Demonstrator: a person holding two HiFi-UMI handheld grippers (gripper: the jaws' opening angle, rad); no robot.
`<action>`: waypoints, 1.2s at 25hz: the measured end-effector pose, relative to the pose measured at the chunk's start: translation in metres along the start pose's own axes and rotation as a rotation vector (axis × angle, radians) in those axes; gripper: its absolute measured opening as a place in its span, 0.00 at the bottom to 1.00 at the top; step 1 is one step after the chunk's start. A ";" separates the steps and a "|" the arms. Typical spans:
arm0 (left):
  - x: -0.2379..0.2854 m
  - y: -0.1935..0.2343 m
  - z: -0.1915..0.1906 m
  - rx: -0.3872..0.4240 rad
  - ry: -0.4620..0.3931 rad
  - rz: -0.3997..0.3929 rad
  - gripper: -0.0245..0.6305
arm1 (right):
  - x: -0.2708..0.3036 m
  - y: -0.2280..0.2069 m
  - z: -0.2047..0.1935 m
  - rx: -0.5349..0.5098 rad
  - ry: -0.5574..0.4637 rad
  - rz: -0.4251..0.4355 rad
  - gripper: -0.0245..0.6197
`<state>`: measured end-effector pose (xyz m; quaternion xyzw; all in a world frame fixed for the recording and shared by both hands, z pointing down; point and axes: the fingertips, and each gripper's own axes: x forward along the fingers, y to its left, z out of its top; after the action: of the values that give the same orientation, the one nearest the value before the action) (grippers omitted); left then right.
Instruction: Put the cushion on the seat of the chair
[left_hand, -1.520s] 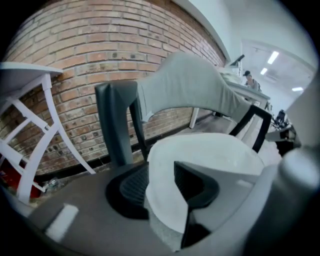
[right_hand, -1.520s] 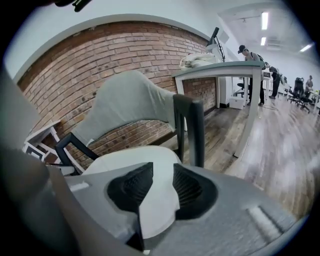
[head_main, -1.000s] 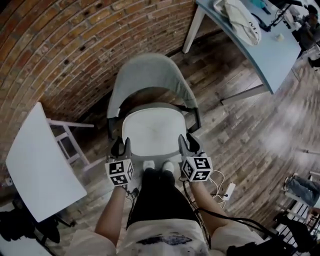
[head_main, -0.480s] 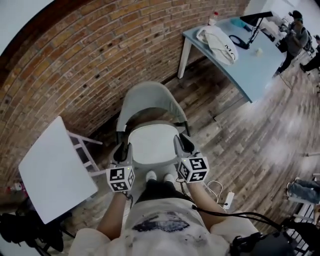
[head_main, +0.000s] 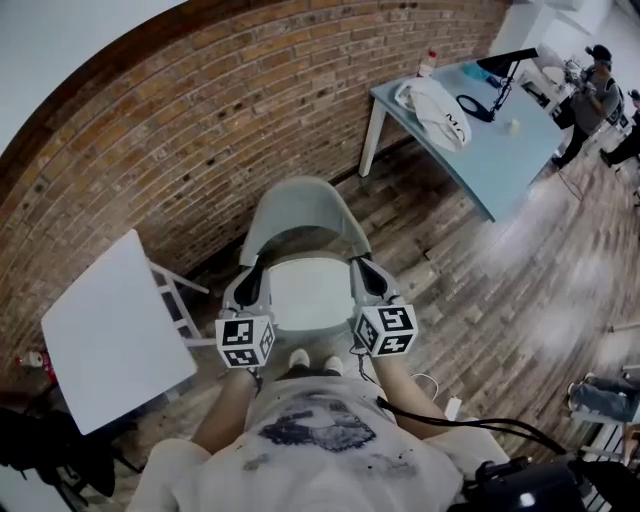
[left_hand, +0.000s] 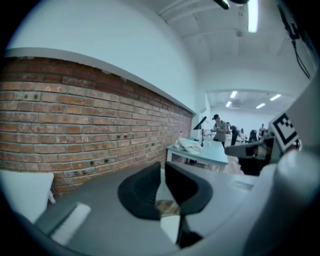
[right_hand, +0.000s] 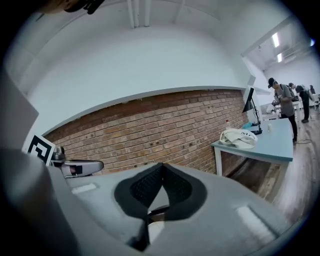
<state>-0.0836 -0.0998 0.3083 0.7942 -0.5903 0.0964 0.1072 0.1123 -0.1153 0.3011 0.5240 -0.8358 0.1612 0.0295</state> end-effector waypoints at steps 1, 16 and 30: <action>0.000 0.000 0.004 0.000 -0.009 0.004 0.04 | -0.001 0.002 0.003 -0.003 -0.004 0.004 0.04; 0.003 0.004 0.012 -0.010 -0.022 0.001 0.02 | 0.005 0.012 0.013 -0.038 0.001 0.023 0.04; 0.006 0.000 0.008 -0.014 -0.008 -0.007 0.02 | 0.006 0.008 0.007 -0.029 0.017 0.020 0.04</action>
<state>-0.0814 -0.1073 0.3020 0.7958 -0.5888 0.0884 0.1108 0.1036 -0.1193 0.2939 0.5137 -0.8430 0.1540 0.0426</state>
